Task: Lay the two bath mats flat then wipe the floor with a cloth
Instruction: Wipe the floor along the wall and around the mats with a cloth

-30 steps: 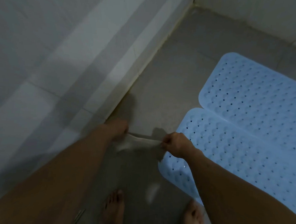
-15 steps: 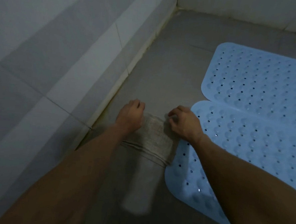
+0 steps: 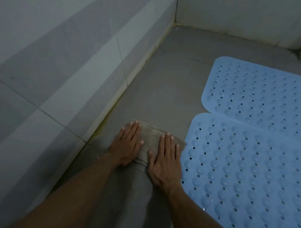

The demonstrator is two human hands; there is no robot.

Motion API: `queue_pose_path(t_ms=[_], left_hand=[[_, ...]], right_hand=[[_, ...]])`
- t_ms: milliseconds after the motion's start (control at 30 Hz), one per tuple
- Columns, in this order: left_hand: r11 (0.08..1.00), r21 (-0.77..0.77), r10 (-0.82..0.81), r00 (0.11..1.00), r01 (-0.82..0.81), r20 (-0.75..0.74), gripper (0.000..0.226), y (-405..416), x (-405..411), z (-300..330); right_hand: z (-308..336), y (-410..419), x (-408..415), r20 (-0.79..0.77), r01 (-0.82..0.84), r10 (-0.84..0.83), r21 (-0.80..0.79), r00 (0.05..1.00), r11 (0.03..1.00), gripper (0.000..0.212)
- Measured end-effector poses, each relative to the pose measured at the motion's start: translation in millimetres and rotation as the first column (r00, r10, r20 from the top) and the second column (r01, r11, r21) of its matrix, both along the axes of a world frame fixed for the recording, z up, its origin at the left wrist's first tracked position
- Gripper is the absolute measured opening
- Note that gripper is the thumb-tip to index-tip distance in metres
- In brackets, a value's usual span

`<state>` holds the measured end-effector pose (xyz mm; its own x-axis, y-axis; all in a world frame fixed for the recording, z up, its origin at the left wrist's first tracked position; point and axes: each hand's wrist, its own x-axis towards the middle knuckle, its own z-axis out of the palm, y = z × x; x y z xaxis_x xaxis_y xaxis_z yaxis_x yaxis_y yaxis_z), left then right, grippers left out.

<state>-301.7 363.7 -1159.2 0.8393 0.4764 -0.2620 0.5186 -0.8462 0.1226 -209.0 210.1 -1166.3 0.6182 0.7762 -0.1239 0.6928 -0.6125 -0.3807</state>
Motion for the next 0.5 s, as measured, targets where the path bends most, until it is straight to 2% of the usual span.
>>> queue_pose_path(t_ms=[167,367,500], left_hand=[[0.999,0.037,-0.008,0.999,0.006,0.054,0.085,14,22,-7],[1.0,-0.015,0.023,0.991,-0.021,0.128,0.078,45,78,-10],[1.0,0.019,0.009,0.987,-0.012,0.163,0.077,72,121,-17]], right_hand=[[-2,20,26,0.003,0.03,-0.03,-0.037,1.0,0.999,0.075],[-2,49,77,0.019,0.045,-0.045,-0.023,0.999,0.999,0.074],[-7,75,118,0.048,0.076,-0.076,0.005,0.996,0.997,0.074]])
